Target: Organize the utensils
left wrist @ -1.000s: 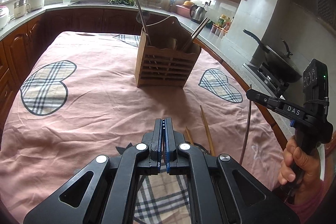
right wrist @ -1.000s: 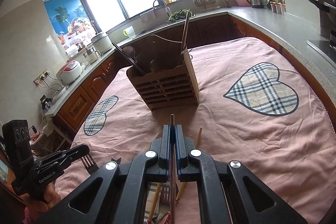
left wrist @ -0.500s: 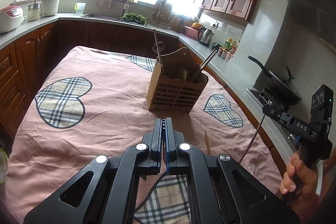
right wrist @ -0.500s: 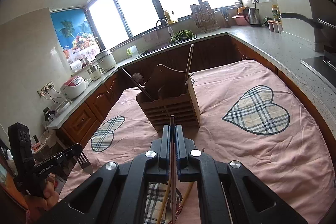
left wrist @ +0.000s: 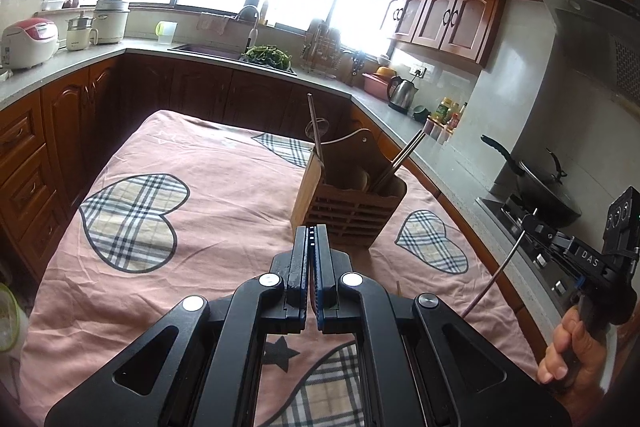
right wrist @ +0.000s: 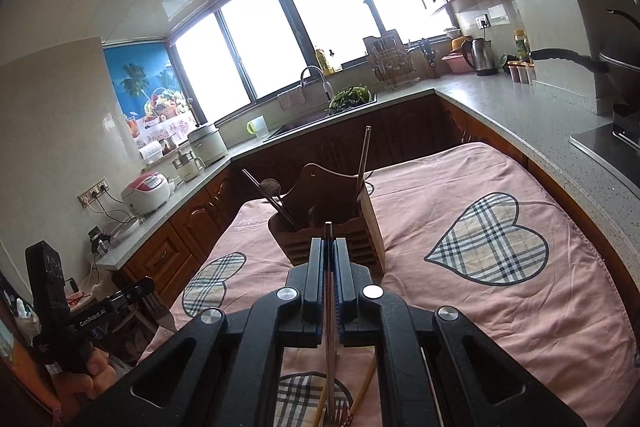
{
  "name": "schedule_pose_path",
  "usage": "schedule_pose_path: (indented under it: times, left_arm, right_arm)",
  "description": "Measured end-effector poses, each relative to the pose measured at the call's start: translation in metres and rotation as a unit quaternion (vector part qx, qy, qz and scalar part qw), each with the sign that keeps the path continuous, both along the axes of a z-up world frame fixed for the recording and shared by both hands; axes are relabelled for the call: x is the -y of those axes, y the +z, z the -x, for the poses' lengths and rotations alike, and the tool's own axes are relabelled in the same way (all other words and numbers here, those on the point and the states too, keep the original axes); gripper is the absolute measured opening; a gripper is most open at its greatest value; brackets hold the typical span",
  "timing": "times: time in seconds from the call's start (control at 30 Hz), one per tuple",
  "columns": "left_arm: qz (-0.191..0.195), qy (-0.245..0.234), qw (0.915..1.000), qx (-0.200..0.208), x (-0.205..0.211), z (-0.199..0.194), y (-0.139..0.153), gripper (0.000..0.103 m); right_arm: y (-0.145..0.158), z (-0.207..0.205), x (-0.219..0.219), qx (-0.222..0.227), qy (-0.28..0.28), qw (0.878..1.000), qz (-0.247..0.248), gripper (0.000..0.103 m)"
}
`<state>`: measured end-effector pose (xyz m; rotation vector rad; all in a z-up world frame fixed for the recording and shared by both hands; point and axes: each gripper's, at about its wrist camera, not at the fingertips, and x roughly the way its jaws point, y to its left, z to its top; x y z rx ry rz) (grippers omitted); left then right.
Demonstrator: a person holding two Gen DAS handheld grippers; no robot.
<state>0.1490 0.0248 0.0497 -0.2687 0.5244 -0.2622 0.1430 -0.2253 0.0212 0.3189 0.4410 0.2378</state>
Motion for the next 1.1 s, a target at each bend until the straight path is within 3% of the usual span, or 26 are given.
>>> schedule_pose_path:
  times: [0.6, 1.1]
  left_arm:
    - [-0.010, 0.020, 0.9994, 0.025, -0.002, -0.023, 0.023, 0.002]
    - [-0.001, 0.042, 0.9971, 0.064, -0.001, -0.069, 0.051, 0.002]
  right_arm:
    - [0.013, -0.017, 0.004, 0.035, 0.002, 0.999, -0.013, 0.004]
    - [0.038, -0.054, 0.011, 0.077, -0.011, 0.997, -0.018, 0.004]
